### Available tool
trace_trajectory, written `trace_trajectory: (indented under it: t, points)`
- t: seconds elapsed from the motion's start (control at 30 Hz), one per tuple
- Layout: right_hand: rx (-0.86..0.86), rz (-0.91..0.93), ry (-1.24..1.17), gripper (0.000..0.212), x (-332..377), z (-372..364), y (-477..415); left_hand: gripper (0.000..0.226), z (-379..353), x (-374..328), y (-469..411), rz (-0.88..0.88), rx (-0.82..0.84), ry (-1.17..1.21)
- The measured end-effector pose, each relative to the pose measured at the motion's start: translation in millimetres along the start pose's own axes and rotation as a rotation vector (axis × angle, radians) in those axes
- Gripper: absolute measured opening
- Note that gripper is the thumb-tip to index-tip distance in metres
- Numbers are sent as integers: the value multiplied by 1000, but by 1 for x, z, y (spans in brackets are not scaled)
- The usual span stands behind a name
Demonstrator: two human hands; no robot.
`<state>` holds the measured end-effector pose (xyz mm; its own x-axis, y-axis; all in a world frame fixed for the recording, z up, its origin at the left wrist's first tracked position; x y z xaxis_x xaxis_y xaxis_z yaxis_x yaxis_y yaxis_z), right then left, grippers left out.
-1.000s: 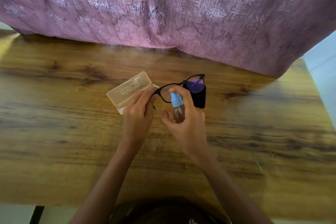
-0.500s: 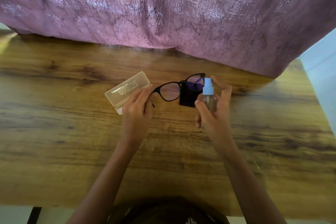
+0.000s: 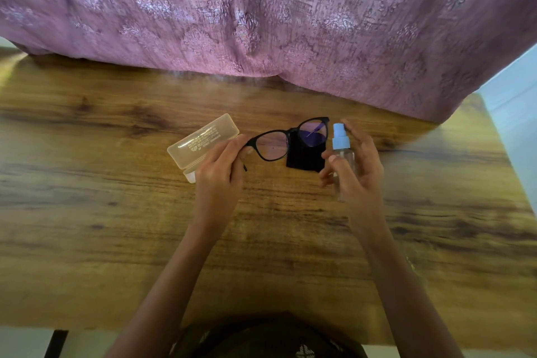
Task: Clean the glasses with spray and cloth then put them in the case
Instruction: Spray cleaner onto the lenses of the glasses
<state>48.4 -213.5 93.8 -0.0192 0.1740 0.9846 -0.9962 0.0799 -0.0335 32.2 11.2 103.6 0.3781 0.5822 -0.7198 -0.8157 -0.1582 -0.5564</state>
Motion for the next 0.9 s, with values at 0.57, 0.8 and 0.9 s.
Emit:
trace_trajectory:
  t: [0.57,0.8,0.9]
  points:
    - [47,41,163,47,6,2,-3,21,2,-1,0,-35,-28,-16]
    - [-60,306,607,52,32,0,-4,21,4,-3,0,-28,-30,-6]
    - [-36,345,778,57,39,-4,-5,22,5,-2,1,-28,-27,-6]
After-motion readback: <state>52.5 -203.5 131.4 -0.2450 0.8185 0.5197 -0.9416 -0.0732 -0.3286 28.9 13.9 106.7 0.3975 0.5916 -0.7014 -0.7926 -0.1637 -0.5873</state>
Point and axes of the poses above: each hand's wrist, its own y-axis away from the middle knuckle, its own z-axis out of the back of the hand, x = y × z, the point moved 8 cm from there along -y, towards the middle knuckle, and after that the axes turned 9 degrees about y, right-handed, at the moved point
